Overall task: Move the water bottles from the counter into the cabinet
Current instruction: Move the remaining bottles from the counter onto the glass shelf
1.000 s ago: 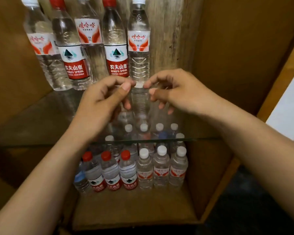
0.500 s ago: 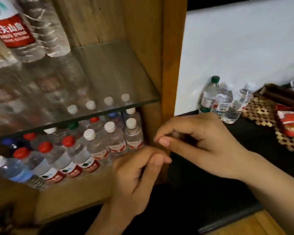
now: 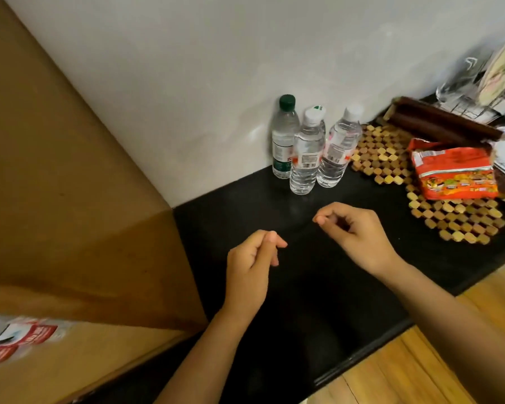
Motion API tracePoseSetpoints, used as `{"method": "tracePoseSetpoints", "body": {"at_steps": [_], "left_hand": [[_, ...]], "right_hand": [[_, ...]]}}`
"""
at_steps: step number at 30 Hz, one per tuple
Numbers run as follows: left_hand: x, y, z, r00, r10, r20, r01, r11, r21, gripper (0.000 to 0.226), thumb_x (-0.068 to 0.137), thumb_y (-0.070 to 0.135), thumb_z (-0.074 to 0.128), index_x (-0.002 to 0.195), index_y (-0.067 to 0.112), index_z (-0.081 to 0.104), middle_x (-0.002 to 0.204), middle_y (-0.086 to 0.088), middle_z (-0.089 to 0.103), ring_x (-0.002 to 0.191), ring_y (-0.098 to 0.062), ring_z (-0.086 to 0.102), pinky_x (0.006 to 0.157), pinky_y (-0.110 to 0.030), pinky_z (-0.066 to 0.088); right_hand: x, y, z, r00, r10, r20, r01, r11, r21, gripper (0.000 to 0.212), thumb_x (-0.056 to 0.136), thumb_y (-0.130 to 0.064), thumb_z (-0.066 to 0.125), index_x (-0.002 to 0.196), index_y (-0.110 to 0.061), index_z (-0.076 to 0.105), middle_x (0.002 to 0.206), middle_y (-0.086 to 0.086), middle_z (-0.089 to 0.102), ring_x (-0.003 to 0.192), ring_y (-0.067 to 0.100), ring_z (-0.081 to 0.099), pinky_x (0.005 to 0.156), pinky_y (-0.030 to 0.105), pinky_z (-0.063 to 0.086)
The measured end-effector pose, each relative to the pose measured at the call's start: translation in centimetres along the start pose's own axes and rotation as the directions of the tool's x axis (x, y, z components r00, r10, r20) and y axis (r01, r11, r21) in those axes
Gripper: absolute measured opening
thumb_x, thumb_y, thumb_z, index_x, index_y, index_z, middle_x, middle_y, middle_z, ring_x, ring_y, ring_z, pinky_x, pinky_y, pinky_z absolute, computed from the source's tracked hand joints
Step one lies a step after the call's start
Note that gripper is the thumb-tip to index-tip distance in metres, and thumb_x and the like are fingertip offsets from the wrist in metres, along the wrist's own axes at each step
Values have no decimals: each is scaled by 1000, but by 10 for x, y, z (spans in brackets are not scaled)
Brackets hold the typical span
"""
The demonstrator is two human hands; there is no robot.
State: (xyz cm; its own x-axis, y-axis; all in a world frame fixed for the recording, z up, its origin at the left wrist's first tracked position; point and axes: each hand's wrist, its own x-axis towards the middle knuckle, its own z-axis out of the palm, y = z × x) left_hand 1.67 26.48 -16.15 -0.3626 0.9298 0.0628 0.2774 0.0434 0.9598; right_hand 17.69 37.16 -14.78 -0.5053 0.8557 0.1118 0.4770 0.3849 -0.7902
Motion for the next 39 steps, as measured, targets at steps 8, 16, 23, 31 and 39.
{"method": "tracePoseSetpoints", "body": {"at_steps": [8, 16, 23, 31, 39], "left_hand": [[135, 9, 51, 996, 63, -64, -57, 995, 82, 36, 92, 26, 53, 127, 28, 44, 111, 7, 55, 96, 1, 53, 81, -12, 41], [216, 31, 71, 988, 131, 86, -150, 952, 268, 51, 94, 25, 50, 142, 28, 32, 143, -5, 37, 130, -18, 39, 102, -27, 33], [229, 36, 86, 979, 21, 203, -98, 921, 378, 55, 93, 27, 52, 143, 23, 29, 140, -7, 38, 126, -21, 41, 103, -33, 34], [226, 34, 93, 997, 21, 69, -45, 933, 356, 31, 79, 20, 72, 92, 17, 44, 79, 10, 47, 69, -4, 45, 54, -13, 36], [200, 32, 81, 977, 46, 207, -119, 927, 355, 25, 82, 15, 65, 92, 22, 43, 105, -9, 63, 94, -21, 58, 72, -27, 47]], "right_hand": [[99, 40, -52, 972, -50, -228, -4, 973, -230, 13, 88, -17, 58, 96, -9, 65, 94, 9, 60, 89, 24, 56, 75, 28, 38], [158, 46, -78, 994, -31, -108, -17, 909, -417, 56, 88, -16, 56, 140, -9, 36, 134, 21, 33, 114, 40, 47, 96, 40, 42], [170, 52, -82, 1000, 12, -24, -21, 915, -403, 44, 91, -11, 52, 134, -11, 42, 133, 17, 41, 115, 36, 49, 93, 37, 40], [170, 56, -87, 993, 83, 79, -30, 854, -519, 48, 88, -27, 59, 126, -7, 37, 119, 18, 50, 100, 38, 53, 74, 36, 38], [138, 62, -97, 996, 41, 80, 7, 849, -528, 39, 93, -32, 52, 115, -4, 37, 101, 22, 57, 83, 34, 51, 67, 35, 34]]}}
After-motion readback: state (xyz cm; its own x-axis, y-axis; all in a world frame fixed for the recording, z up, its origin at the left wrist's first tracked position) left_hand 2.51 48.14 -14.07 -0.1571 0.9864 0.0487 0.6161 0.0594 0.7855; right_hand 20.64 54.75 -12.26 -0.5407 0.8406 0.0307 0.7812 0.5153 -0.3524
